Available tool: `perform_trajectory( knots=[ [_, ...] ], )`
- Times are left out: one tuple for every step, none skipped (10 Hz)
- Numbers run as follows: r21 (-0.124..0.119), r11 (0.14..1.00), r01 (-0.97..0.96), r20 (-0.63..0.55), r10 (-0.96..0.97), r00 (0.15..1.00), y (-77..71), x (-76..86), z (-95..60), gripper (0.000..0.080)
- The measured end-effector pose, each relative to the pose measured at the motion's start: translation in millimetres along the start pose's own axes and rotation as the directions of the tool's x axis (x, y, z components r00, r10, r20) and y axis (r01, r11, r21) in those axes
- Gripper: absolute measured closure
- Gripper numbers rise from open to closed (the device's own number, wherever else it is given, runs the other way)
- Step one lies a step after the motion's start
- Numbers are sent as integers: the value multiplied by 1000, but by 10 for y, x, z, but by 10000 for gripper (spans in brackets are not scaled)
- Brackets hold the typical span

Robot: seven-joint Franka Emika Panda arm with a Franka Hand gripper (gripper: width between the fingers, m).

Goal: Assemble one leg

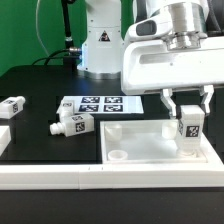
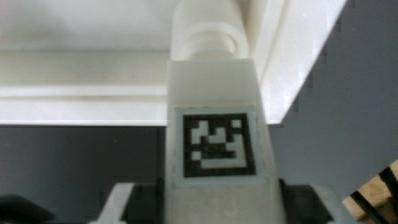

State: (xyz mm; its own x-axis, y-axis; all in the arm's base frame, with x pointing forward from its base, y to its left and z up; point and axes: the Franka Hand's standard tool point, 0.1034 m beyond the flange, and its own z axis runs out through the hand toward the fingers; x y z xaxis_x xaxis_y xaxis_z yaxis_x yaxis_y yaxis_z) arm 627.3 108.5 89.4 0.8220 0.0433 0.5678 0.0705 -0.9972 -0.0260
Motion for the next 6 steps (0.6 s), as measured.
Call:
perform_trajectory(
  knots=[
    [-4,1000,4,1,-4,1000,32,-29,27,514],
    [-4,1000,7,-4,-7,1000,21,-47,42,514],
    [-4,1000,11,-20,-11,1000,1,-50,49,514],
    [-4,1000,12,-20,-12,1000,1,-49,49,514],
    [-4,1000,14,-17,-14,1000,1,-48,50,514],
    [-4,1000,16,-14,-16,1000,1,-57,55,456]
  ],
)
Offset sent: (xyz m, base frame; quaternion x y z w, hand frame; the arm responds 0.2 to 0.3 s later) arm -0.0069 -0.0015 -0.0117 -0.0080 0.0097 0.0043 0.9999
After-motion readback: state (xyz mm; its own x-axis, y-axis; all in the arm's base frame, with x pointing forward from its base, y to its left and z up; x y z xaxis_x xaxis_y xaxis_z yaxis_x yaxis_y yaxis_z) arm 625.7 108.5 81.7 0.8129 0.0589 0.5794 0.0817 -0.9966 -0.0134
